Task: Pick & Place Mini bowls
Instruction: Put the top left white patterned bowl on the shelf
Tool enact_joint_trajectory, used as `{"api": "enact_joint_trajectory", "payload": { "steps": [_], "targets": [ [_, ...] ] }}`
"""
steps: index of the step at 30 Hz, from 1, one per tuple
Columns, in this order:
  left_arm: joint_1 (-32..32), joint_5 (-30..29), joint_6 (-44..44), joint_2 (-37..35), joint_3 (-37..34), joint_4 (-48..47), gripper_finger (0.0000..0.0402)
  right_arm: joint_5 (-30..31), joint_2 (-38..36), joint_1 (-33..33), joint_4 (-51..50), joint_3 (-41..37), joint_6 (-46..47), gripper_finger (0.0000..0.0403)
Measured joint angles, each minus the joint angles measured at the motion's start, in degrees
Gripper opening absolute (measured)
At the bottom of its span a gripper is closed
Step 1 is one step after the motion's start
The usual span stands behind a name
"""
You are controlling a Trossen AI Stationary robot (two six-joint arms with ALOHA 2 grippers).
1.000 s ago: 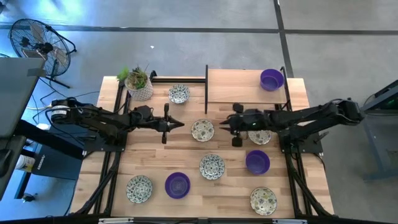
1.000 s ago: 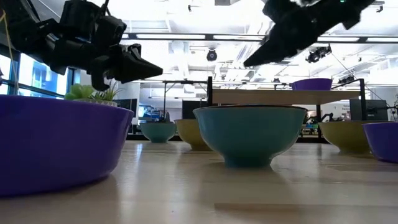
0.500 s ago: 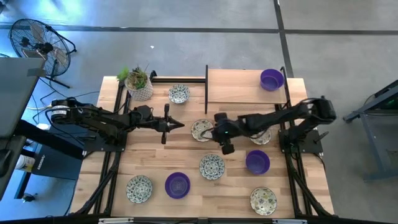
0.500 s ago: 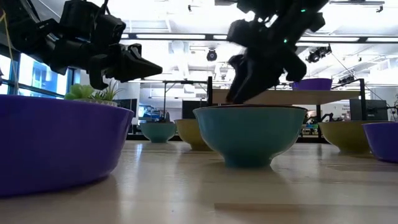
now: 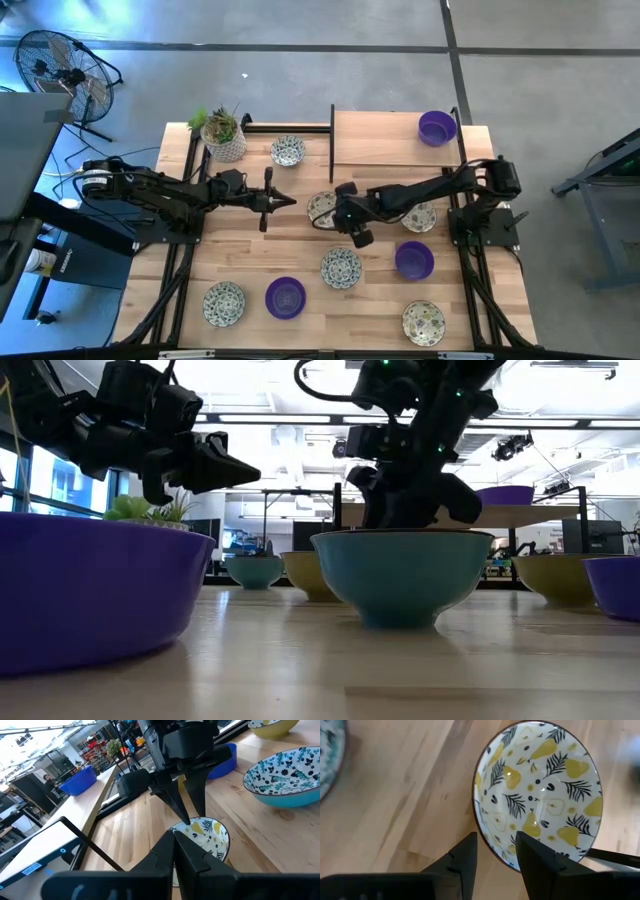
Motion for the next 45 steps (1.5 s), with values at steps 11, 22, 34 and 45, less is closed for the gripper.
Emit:
{"api": "enact_joint_trajectory", "payload": {
  "steps": [11, 22, 34, 45],
  "targets": [
    [0.0, -0.2, 0.0, 0.0, 0.0, -0.2, 0.0003, -0.4, 2.1, -0.8, 1.7, 0.0, -3.2, 0.0121],
    [0.0, -0.3, 0.0, 0.0, 0.0, -0.5, 0.0003, -1.7, 2.1, -1.1, 3.2, 0.0, -5.5, 0.01],
    [0.0, -0.3, 0.0, 0.0, 0.0, -0.5, 0.0003, -2.8, 2.1, -2.0, 3.2, -0.1, -5.3, 0.0023],
    [0.0, -0.3, 0.0, 0.0, 0.0, -0.5, 0.0003, -0.4, 1.1, -1.3, 4.1, -0.1, -2.8, 0.0011]
  ]
}}
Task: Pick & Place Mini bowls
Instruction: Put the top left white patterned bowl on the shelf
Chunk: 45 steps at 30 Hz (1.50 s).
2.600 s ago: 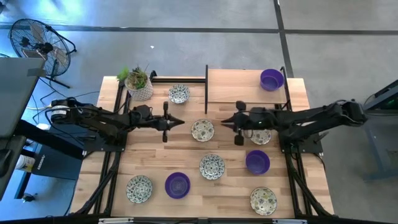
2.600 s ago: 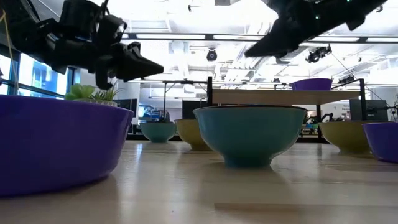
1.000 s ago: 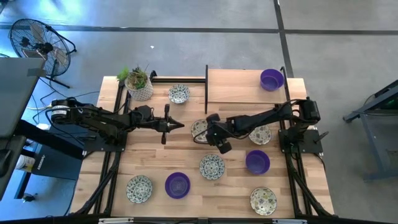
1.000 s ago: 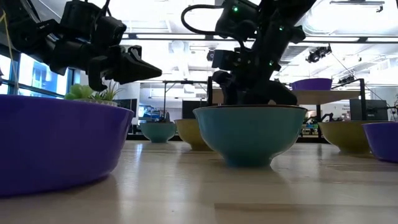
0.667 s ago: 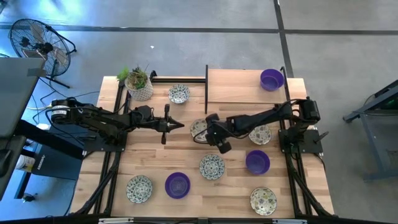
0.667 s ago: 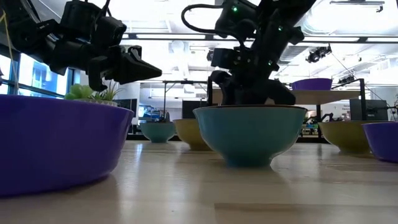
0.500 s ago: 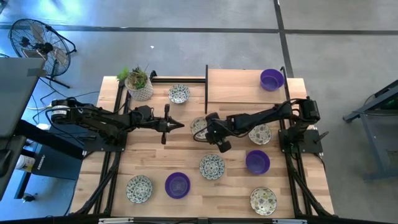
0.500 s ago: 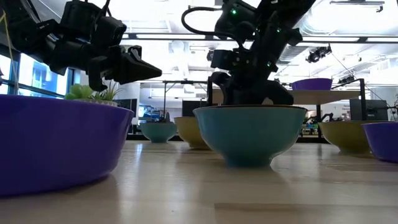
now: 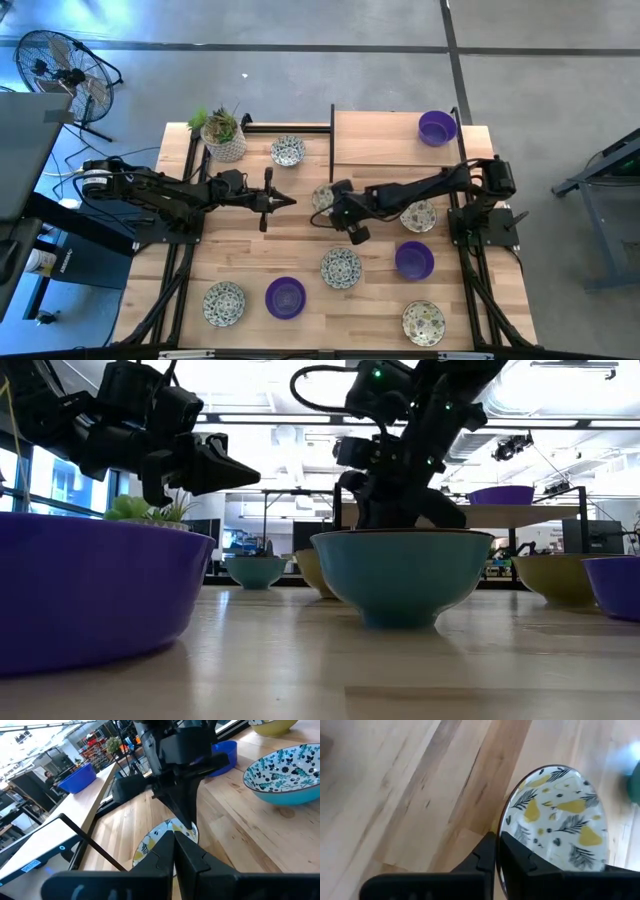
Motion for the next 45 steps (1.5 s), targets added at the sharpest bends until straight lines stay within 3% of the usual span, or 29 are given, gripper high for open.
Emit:
{"api": "enact_joint_trajectory", "payload": {
  "steps": [17, 28, 36, 45],
  "targets": [
    [0.0, 0.1, 0.0, 0.0, 0.0, -0.1, 0.0003, 0.9, -13.0, 6.4, -9.9, 0.0, 12.1, 0.001],
    [0.0, 0.1, 0.0, 0.0, 0.0, -0.2, 0.0003, 1.6, -28.5, 9.3, -15.8, 0.0, 18.8, 0.0009],
    [0.0, 0.1, 0.0, 0.0, 0.0, -0.2, 0.0003, 9.8, -33.6, 4.6, -30.4, 9.2, 19.6, 0.0008],
    [0.0, 0.1, -0.1, 0.0, 0.0, -0.1, 0.0003, 10.4, -29.7, -11.1, -48.9, 21.8, 16.6, 0.0008]
  ]
}}
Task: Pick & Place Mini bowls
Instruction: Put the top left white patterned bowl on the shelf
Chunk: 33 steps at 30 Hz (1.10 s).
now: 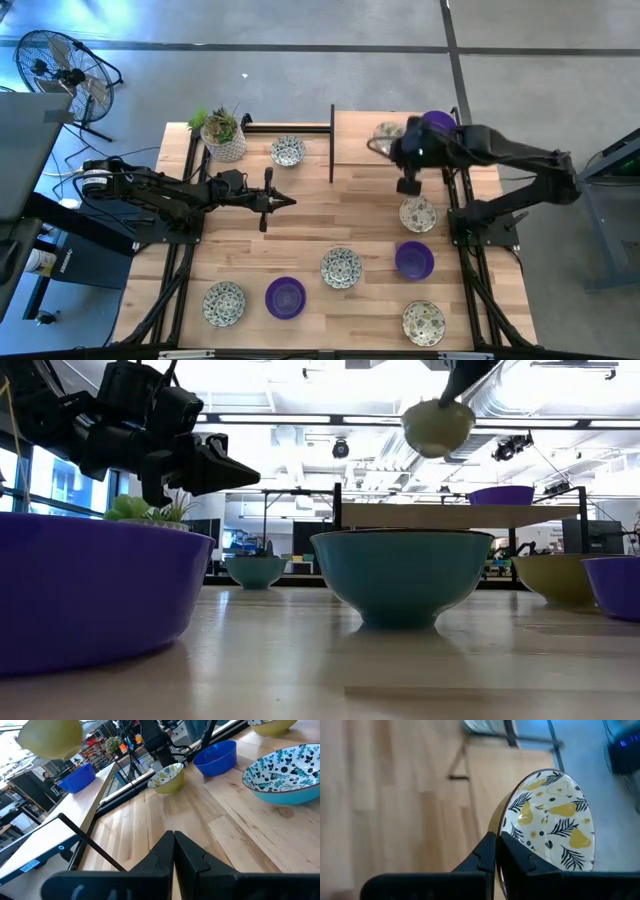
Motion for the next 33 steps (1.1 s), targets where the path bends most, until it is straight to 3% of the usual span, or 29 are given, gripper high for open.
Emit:
{"api": "enact_joint_trajectory", "payload": {
  "steps": [10, 33],
  "targets": [
    [0.0, 0.0, 0.0, 0.0, 0.0, -0.1, 0.0003, -1.0, 4.8, -11.8, -0.4, -2.5, -9.1, 0.001],
    [0.0, 0.0, 0.0, 0.0, 0.0, -0.6, 0.0003, -1.0, 8.5, -19.7, 4.2, -2.9, -13.2, 0.0012]
  ]
}}
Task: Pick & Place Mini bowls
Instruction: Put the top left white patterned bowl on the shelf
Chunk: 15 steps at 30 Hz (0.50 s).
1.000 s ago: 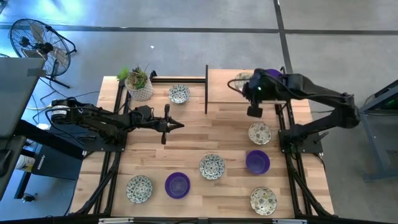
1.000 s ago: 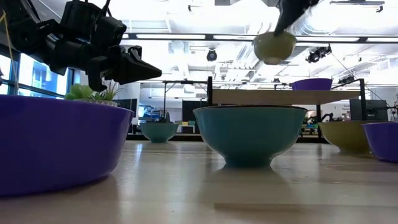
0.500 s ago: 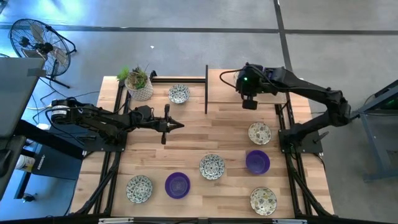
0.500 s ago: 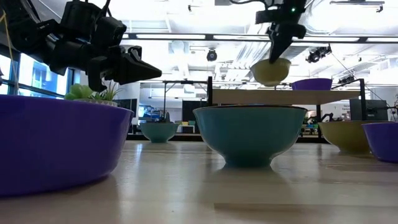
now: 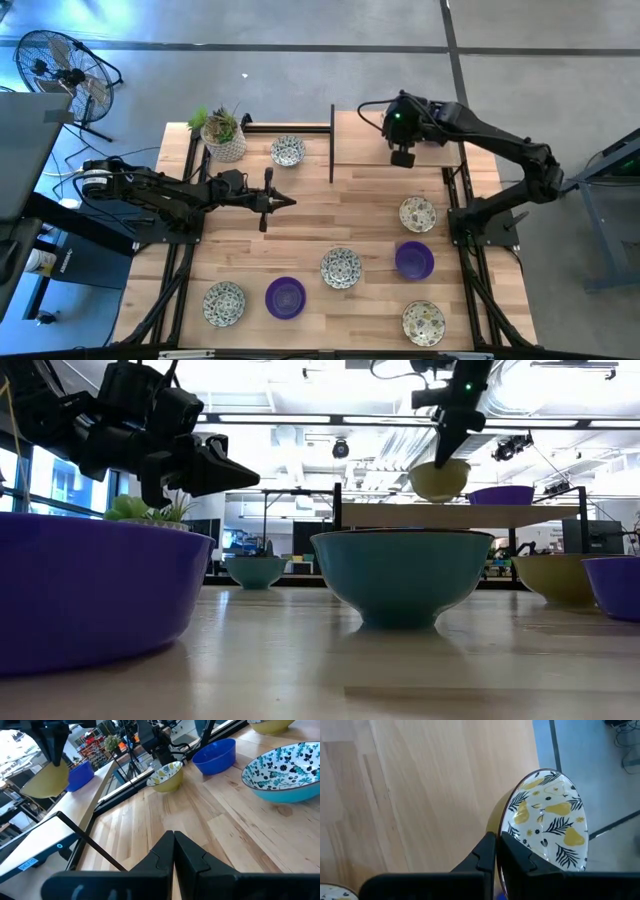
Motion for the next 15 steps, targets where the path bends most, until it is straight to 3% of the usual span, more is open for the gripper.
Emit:
{"api": "enact_joint_trajectory", "payload": {
  "steps": [15],
  "targets": [
    [0.0, 0.1, -0.3, 0.0, 0.0, -0.1, 0.0003, -0.6, 1.1, -1.7, 0.9, -0.4, 0.7, 0.0012]
  ]
}}
